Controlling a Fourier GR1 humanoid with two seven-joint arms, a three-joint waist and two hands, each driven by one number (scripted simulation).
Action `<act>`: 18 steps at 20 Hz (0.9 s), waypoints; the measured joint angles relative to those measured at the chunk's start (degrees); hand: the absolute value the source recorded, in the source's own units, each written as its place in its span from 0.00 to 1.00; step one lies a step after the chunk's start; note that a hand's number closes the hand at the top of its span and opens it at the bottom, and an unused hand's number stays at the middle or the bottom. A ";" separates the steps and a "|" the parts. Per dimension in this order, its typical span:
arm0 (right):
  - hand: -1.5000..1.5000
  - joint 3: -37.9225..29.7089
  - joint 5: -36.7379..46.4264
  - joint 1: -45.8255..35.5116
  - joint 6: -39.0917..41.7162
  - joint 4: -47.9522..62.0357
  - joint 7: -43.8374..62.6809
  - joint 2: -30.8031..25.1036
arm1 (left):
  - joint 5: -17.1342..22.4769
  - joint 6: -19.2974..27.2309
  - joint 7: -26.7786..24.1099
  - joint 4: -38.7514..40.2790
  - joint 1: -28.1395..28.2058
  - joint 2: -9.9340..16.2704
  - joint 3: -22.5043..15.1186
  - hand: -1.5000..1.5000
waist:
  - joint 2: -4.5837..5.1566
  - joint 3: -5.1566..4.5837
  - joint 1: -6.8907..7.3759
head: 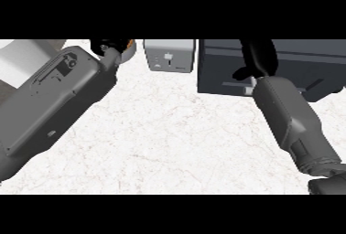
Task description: Pick up the can, place it into the drawer and close the drawer
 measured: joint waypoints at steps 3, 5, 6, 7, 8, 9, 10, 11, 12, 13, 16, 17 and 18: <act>0.00 -0.31 0.64 -2.39 0.24 2.83 1.25 -0.68 | -0.39 0.44 1.29 -1.38 -0.03 0.40 -0.18 0.00 | 0.37 0.21 0.25; 0.00 -0.38 1.05 -3.57 0.29 4.28 1.66 -1.12 | -0.59 0.34 1.73 -1.81 0.18 0.89 -0.03 0.00 | 0.61 0.28 0.36; 0.00 -0.39 1.28 -4.17 0.47 5.03 2.07 -1.25 | -0.80 0.66 1.66 -2.23 0.51 0.65 -0.11 0.00 | 0.70 0.31 0.40; 0.00 -0.51 1.33 -5.06 1.35 5.82 2.13 -1.76 | -0.74 0.64 2.01 -2.61 0.57 0.76 0.02 0.00 | 0.94 0.46 0.50; 0.00 -0.63 1.39 -5.63 1.79 6.50 2.42 -1.97 | -0.72 0.55 2.24 -3.16 0.61 1.08 0.23 0.00 | 1.05 0.52 0.68; 0.00 -0.66 1.49 -6.21 2.21 7.11 2.51 -2.10 | -0.72 0.23 2.23 -3.50 0.92 1.33 0.42 0.00 | 1.19 0.58 0.74; 0.00 -0.79 1.43 -6.53 2.44 7.59 2.21 -2.18 | -0.83 0.52 2.75 -3.87 0.57 1.45 0.41 0.00 | 1.21 0.62 0.76; 0.00 -1.01 1.21 -6.89 3.12 8.11 1.53 -2.44 | -0.95 0.46 2.69 -4.34 0.84 1.65 0.45 0.00 | 1.29 0.67 0.91; 0.00 -1.32 0.84 -7.42 4.35 8.73 0.59 -2.55 | -1.03 0.23 2.69 -4.64 1.16 1.83 0.46 0.00 | 1.37 0.74 0.87; 0.00 -1.98 0.05 -7.69 5.26 9.12 -0.84 -2.58 | -1.10 0.18 2.83 -4.96 1.42 1.81 0.31 0.00 | 1.41 0.76 0.80; 0.00 -5.38 -3.64 -8.20 7.71 9.60 -5.01 -2.42 | -1.24 0.32 3.19 -5.84 1.62 1.93 0.32 0.00 | 1.40 0.80 0.66; 0.00 -6.79 -5.11 -8.36 8.67 9.67 -6.44 -2.35 | -1.26 0.37 3.39 -5.96 1.80 2.11 0.33 0.00 | 1.39 0.79 0.54; 0.00 -8.12 -6.45 -8.55 9.59 9.75 -7.60 -2.31 | -1.35 0.38 3.32 -6.12 2.00 1.94 0.21 0.00 | 1.44 0.76 0.44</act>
